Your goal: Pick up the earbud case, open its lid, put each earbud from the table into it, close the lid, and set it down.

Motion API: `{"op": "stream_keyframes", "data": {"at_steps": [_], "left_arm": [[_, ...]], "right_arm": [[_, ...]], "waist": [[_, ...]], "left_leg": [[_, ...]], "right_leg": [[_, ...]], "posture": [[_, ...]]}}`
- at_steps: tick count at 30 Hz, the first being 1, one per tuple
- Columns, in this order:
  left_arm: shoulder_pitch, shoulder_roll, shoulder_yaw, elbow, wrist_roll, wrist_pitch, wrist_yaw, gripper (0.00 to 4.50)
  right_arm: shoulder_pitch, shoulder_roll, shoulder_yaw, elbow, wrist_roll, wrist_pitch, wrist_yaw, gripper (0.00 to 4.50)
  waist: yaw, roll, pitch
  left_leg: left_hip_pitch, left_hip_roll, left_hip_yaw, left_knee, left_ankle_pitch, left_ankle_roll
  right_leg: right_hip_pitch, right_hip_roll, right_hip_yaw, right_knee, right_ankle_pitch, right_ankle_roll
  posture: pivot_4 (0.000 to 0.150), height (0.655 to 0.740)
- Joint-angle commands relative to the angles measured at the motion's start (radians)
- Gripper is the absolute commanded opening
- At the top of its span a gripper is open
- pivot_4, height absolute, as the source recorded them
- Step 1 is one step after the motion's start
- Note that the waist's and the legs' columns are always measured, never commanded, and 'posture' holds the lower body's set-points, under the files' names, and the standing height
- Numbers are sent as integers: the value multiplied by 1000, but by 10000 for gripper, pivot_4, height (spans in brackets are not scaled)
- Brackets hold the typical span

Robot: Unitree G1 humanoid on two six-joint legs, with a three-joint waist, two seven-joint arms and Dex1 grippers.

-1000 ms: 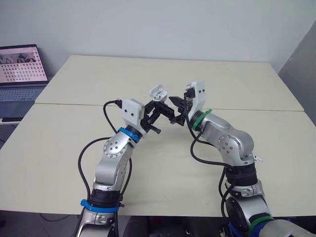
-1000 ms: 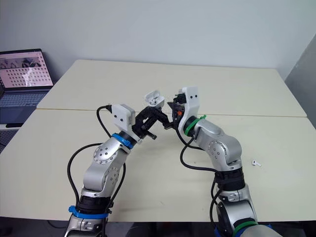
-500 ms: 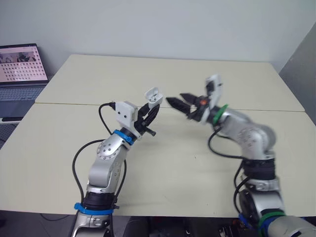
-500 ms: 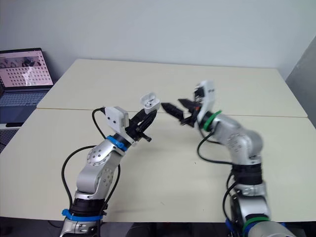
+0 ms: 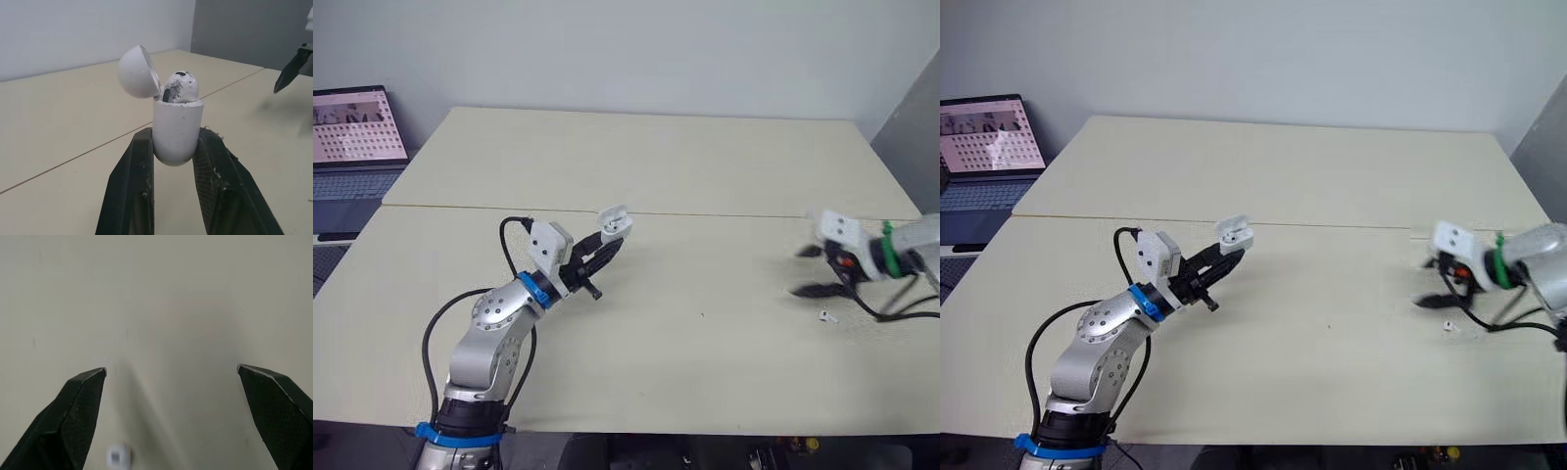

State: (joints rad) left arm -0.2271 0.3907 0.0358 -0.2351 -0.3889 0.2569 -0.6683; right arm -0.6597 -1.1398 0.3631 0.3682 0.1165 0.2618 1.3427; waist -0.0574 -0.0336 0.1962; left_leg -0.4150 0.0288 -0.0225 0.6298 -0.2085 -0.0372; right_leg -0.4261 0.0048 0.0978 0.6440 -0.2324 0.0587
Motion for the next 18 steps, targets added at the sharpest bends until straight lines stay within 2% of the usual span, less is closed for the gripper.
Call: {"op": "stream_keyframes", "data": {"at_steps": [1, 8, 18], "left_arm": [[1, -6, -4, -59, -9, -4, 11, 7239], [46, -23, -12, -106, -6, 6, 44, 7239], [37, -15, -4, -104, -10, 14, 50, 7239]], "right_arm": [[-3, -6, 4, 78, -91, -134, 45, 44867], [19, 22, -18, 121, -164, -115, 38, 44867], [24, 82, -59, 112, -184, -50, 29, 44867]], "waist": [[-6, 0, 0], [-5, 0, 0], [-3, 0, 0]], "left_leg": [[1, 0, 1, 0, 0, 0], [3, 0, 1, 0, 0, 0], [7, 0, 1, 1, 0, 0]], "right_leg": [[0, 0, 1, 0, 0, 0], [2, 0, 2, 2, 0, 0], [6, 0, 2, 3, 0, -1]], "posture": [[1500, 7400], [1500, 7400], [1500, 7400]]}}
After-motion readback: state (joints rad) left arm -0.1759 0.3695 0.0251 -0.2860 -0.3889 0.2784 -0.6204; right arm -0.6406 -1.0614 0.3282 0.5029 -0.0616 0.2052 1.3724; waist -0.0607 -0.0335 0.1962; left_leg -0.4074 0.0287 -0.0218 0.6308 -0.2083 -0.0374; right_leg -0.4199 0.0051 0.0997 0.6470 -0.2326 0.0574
